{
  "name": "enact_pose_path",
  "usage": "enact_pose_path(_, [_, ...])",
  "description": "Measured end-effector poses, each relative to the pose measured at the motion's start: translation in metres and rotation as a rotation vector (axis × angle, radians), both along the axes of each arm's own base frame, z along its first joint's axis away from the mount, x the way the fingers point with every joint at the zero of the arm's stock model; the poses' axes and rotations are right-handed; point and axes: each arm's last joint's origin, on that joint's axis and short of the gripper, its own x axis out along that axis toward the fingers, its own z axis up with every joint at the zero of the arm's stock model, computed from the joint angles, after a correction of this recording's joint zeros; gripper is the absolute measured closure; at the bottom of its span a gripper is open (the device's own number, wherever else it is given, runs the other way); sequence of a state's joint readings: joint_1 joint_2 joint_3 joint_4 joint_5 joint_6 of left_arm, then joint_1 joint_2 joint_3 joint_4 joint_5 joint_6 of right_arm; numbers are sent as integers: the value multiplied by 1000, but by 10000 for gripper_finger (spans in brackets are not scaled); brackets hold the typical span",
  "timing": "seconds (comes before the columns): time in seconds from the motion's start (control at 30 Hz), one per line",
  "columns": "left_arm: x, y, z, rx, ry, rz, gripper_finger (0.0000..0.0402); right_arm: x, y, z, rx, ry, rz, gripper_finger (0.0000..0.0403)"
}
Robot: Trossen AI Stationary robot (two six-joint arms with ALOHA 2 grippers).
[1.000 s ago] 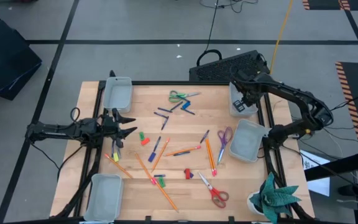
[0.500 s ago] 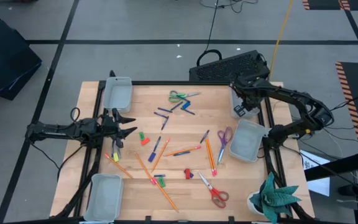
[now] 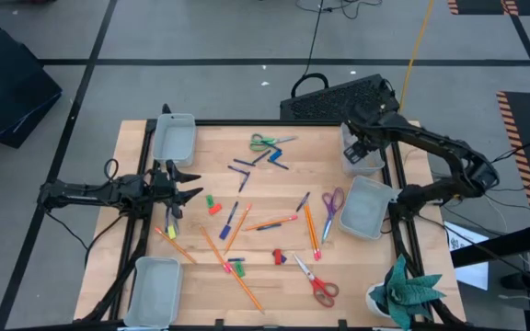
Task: Sort crayons/erasers/pens/pencils in bins
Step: Put the orange pencil into the top right gray bin
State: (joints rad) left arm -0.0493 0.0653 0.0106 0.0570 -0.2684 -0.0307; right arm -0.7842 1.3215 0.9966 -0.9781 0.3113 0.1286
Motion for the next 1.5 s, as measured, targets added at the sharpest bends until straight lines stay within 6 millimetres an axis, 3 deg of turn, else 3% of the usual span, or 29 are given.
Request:
enact_pose_path(0.2, [0, 0, 0, 0, 0, 0, 204, 40, 27, 24, -13, -184, 214, 214])
enact_pose_path(0.47, [0, 0, 0, 0, 0, 1, 204, 103, 101, 25, -58, -374, 600, 213])
enact_pose_path(0.7, [0, 0, 0, 0, 0, 0, 204, 151, 167, -3, 39, -482, 837, 213])
enact_pose_path(0.87, [0, 0, 0, 0, 0, 0, 204, 182, 195, -29, 130, -412, 979, 213])
enact_pose_path(1.1, [0, 0, 0, 0, 0, 0, 204, 205, 202, -64, 179, -295, 1121, 217])
enact_pose_path(1.5, [0, 0, 0, 0, 0, 0, 204, 202, 186, -98, 196, -175, 1198, 290])
